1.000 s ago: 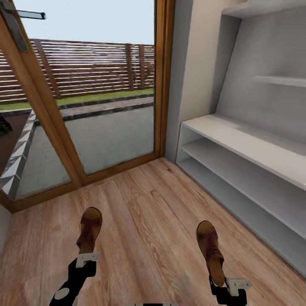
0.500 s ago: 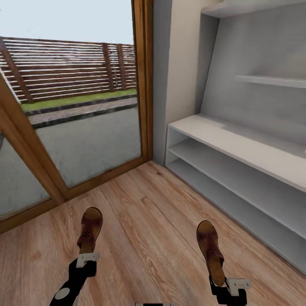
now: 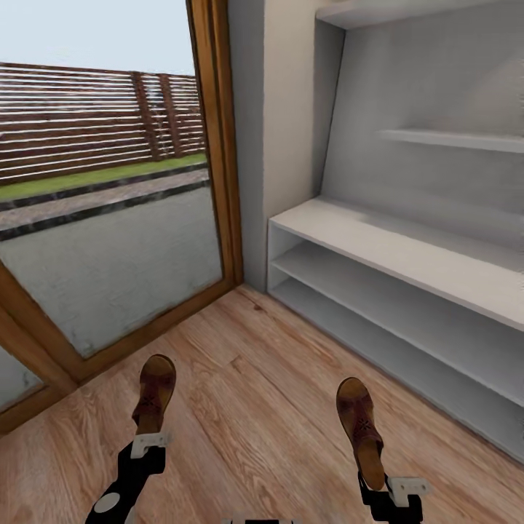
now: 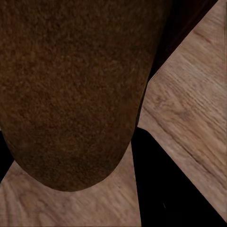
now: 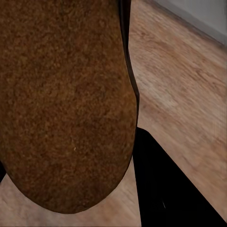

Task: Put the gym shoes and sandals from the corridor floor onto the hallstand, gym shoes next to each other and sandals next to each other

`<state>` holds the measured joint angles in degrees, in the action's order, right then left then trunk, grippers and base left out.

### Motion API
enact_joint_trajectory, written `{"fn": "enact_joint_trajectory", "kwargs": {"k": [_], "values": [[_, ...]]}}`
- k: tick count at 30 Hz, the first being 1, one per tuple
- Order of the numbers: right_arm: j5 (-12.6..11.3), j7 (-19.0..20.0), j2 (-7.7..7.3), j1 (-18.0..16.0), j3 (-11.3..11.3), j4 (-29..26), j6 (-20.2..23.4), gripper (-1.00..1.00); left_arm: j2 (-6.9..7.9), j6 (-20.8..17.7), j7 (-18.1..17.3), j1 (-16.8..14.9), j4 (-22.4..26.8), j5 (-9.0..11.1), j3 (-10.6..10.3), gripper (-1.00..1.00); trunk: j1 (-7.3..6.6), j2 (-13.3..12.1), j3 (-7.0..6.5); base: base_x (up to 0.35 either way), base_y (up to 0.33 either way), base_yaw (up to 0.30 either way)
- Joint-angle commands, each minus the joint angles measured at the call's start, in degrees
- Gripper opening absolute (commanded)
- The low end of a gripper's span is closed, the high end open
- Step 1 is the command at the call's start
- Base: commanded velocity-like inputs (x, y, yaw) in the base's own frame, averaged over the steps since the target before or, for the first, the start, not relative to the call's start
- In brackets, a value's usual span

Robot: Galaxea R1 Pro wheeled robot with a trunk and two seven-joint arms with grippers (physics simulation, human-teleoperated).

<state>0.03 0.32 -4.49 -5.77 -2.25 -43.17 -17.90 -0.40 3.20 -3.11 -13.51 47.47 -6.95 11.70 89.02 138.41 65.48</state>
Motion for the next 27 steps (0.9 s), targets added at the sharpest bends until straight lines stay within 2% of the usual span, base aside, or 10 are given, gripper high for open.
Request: {"fn": "enact_joint_trajectory", "kwargs": {"k": [1, 7, 27], "values": [[-0.2, 0.0, 0.0, 0.0, 0.0, 0.0, -0.1, -1.0, -0.04, 0.2, -0.4, 0.0, 0.0, -0.8, 0.3, -1.0, 0.02, 0.0, 0.04, 0.295, 0.192, -0.267], [-0.2, 0.1, 0.0, 0.0, 0.0, 0.0, -0.1, -1.0, -0.04, 0.2, -0.4, 0.0, 0.0, -0.8, 0.3, -1.0, 0.02, 0.0, 0.04, 0.265, 0.208, -0.267], [-0.2, 0.1, 0.0, 0.0, 0.0, 0.0, -0.1, -1.0, -0.04, 0.3, -0.5, 0.0, 0.0, -0.8, 0.3, -1.0, 0.02, 0.0, 0.04, 0.009, 0.008, -0.267]]}}
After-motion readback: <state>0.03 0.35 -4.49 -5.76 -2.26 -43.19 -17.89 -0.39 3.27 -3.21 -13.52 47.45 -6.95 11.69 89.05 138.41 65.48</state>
